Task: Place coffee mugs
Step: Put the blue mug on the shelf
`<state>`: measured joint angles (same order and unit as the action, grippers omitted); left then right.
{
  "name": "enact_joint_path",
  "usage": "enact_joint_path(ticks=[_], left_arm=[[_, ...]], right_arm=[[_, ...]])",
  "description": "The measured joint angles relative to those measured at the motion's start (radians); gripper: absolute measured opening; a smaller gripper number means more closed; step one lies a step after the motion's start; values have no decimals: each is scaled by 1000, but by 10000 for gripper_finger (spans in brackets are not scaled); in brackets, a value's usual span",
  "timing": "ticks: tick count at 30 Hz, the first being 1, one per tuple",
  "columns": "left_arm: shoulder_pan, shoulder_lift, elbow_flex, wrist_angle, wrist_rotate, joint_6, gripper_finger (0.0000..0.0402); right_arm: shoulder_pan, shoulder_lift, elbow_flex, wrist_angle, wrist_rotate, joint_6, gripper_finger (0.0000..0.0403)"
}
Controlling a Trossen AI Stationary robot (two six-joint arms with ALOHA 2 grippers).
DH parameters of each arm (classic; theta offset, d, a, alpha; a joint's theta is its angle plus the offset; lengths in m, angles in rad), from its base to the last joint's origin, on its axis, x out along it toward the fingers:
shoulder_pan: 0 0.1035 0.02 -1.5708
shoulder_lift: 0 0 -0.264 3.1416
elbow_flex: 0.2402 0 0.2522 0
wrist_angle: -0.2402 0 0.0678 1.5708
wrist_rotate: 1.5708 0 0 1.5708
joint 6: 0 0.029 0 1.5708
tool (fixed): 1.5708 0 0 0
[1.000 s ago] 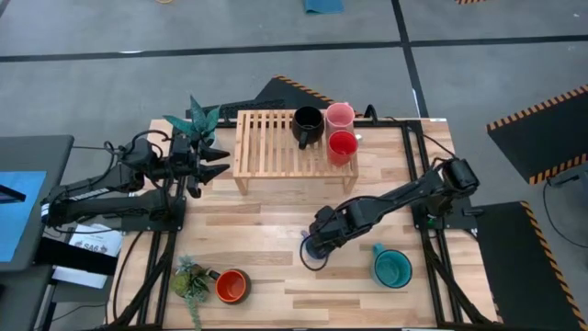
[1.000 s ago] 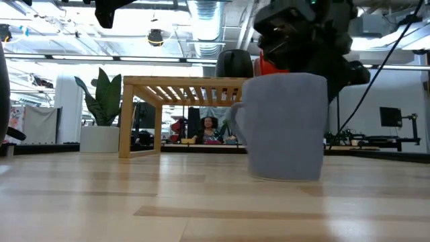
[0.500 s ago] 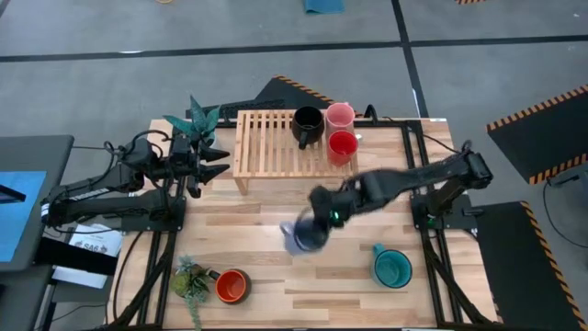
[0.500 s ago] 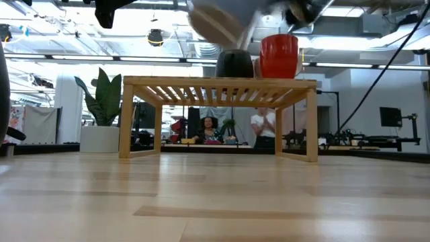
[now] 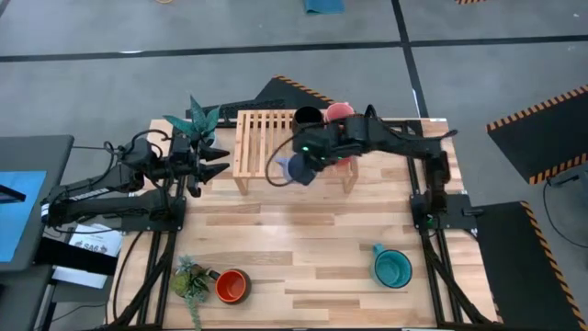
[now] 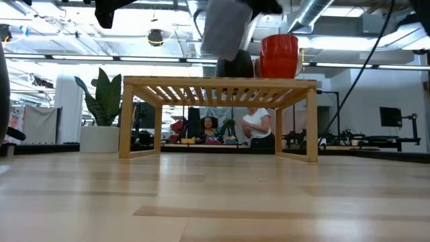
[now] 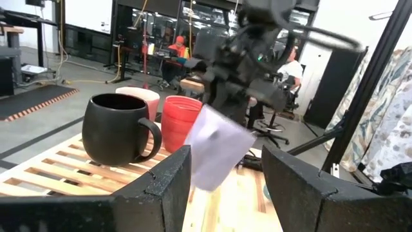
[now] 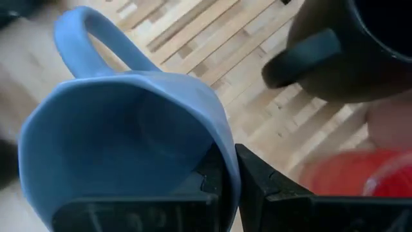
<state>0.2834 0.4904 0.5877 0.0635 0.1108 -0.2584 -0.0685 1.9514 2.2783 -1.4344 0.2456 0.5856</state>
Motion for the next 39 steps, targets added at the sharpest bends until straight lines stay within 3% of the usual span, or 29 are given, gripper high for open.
enact_joint_path(ticks=[12, 27, 39], left_arm=[[0, 0, 0, -3, -18, 0, 174], [0, 0, 0, -4, -18, 3, 174], [0, 0, 0, -5, -18, 2, 174]], right_arm=[[-62, 60, 17, -118, -10, -38, 41], [-125, 63, 15, -92, -12, -25, 41], [-156, 64, 14, -98, -13, -27, 71]])
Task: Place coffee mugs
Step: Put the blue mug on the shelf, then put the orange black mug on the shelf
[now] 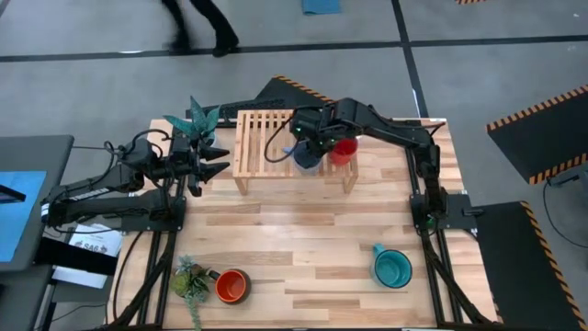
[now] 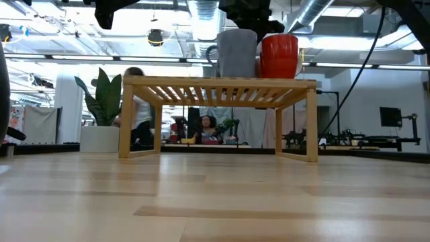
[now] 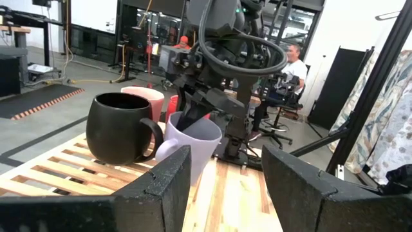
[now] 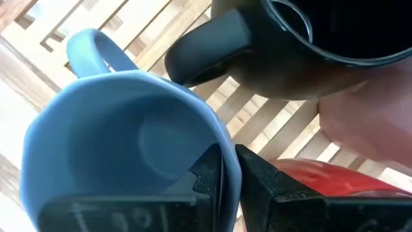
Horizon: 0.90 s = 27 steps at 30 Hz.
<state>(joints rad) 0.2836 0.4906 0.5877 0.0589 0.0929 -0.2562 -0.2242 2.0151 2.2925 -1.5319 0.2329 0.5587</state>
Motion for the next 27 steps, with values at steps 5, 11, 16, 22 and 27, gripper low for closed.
enact_joint_path(ticks=[5, 11, 16, 22, 27], left_arm=[[0, 0, 0, 0, 0, -1, 174], [0, 0, 0, 0, 0, -2, 174], [0, 0, 0, 0, 0, -2, 174], [0, 0, 0, 0, 0, -2, 174], [0, 0, 0, 0, 0, -2, 174]], right_arm=[[-19, 0, 0, 3, -42, -11, 73], [-28, 0, 0, 36, -53, -14, 75], [-27, 0, 0, 79, -53, -18, 94], [-26, 0, 0, 76, -53, -18, 147], [-34, -8, 13, 65, -56, -18, 190]])
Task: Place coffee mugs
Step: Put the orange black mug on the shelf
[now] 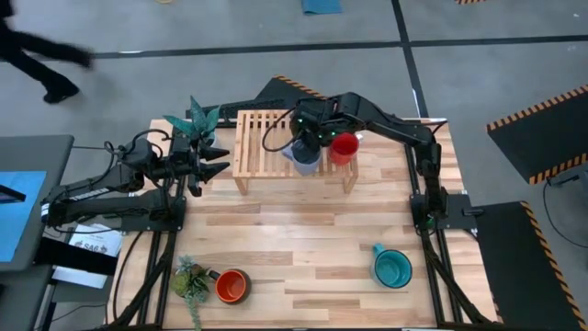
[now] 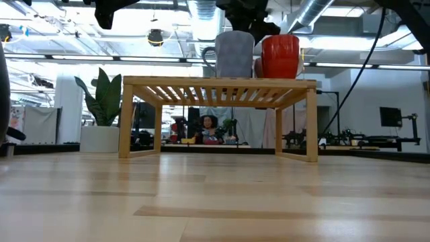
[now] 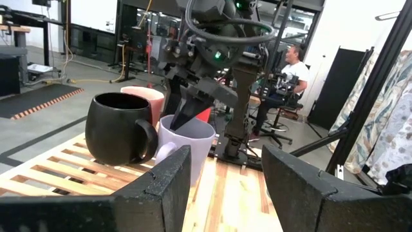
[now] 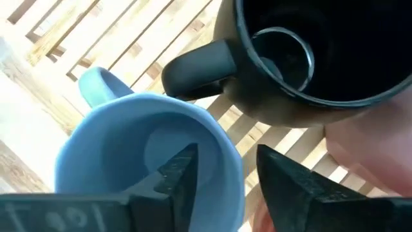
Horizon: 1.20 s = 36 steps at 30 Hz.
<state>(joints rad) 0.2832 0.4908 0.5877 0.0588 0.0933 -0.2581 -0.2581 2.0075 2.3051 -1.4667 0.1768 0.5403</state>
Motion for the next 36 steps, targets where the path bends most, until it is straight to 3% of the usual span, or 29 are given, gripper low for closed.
enact_joint_path(ticks=[5, 12, 23, 26, 31, 36], left_arm=[[0, 0, 0, 0, 0, 0, 174], [0, 0, 0, 0, 0, 0, 174], [0, -1, 0, 18, 3, -18, 174], [0, -1, 0, 18, 7, -24, 174], [0, -1, 0, 18, 14, -39, 174], [0, -1, 0, 18, 14, -39, 174]], right_arm=[[-7, -19, 43, 10, -27, -18, 216], [18, -118, 44, 24, -44, -52, 218], [310, -219, 44, -13, -41, -182, 217], [404, -221, 36, -61, 21, -151, 217], [534, -262, -83, -91, 110, -58, 217], [636, -406, -322, -6, 121, 110, 217]])
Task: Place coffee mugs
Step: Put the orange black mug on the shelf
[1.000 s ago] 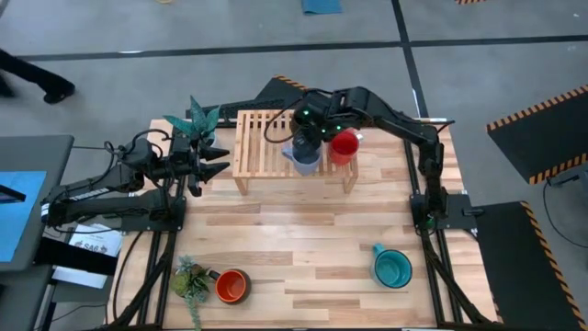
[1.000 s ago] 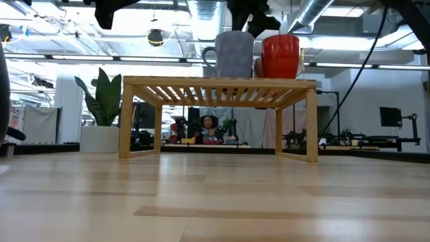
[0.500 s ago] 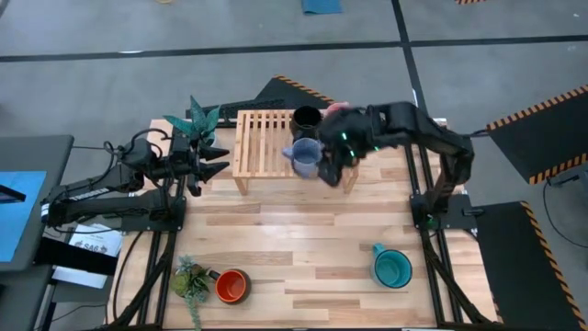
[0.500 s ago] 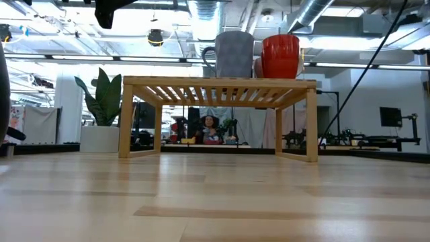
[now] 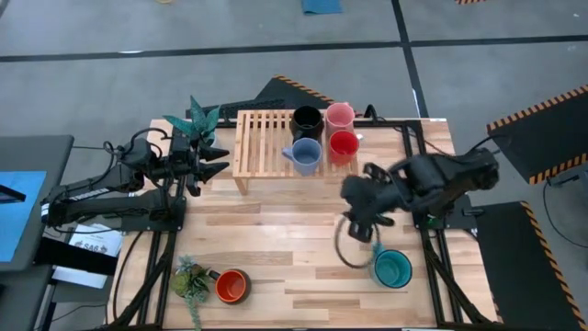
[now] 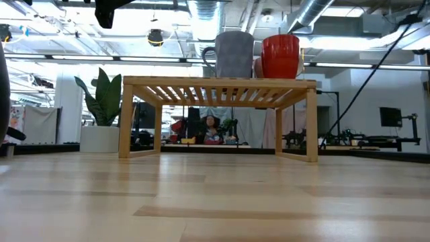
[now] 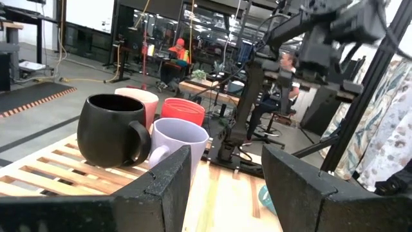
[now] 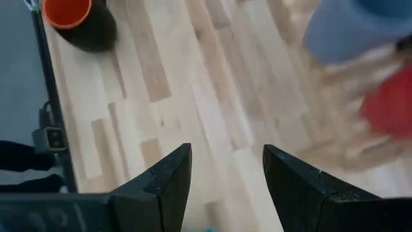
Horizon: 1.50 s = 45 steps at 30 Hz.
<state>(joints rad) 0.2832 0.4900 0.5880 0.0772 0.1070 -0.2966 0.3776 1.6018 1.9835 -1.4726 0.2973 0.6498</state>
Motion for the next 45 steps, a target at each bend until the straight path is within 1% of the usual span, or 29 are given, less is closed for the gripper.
enact_joint_path(ticks=[3, 7, 10, 13, 16, 22, 26, 29, 33, 35, 37, 39, 41, 43, 45], left_arm=[[0, 0, 0, 0, 0, -4, 174], [0, 0, 0, 0, 0, -5, 174], [0, 0, 0, 0, 0, -5, 174], [0, 0, 0, 0, -1, -5, 174], [0, 1, 0, 1, -2, -6, 174], [0, 1, 7, 4, 0, -7, 174], [0, 9, 24, 4, -16, 28, 174], [0, 26, 48, 5, -27, 68, 174], [0, 51, 61, 5, -29, 90, 174], [0, 63, 61, 3, -33, 90, 174], [0, 76, 61, 1, -35, 90, 174], [0, 90, 61, 2, -36, 89, 174], [0, 106, 61, 3, -36, 79, 174], [0, 115, 61, 2, -34, 60, 174], [0, 121, 61, 1, -16, 49, 174]], right_arm=[[57, -116, -192, 126, 32, 114, 217], [123, -293, -456, 327, 103, 258, 217], [148, -401, -634, 493, 146, 326, 217], [152, -484, -765, 640, 164, 345, 217], [150, -531, -849, 740, 169, 346, 217], [130, -544, -867, 777, 176, 288, 217], [95, -543, -867, 855, 180, 209, 217], [34, -550, -861, 1050, 244, 73, 217], [-81, -558, -804, 1364, 348, -199, 217], [-141, -557, -775, 1475, 389, -305, 217], [-202, -555, -746, 1528, 410, -349, 217], [-256, -558, -721, 1521, 409, -365, 217], [-283, -568, -714, 1463, 373, -366, 217], [-275, -583, -714, 1372, 282, -345, 217], [-246, -600, -713, 1241, 190, -302, 217]])
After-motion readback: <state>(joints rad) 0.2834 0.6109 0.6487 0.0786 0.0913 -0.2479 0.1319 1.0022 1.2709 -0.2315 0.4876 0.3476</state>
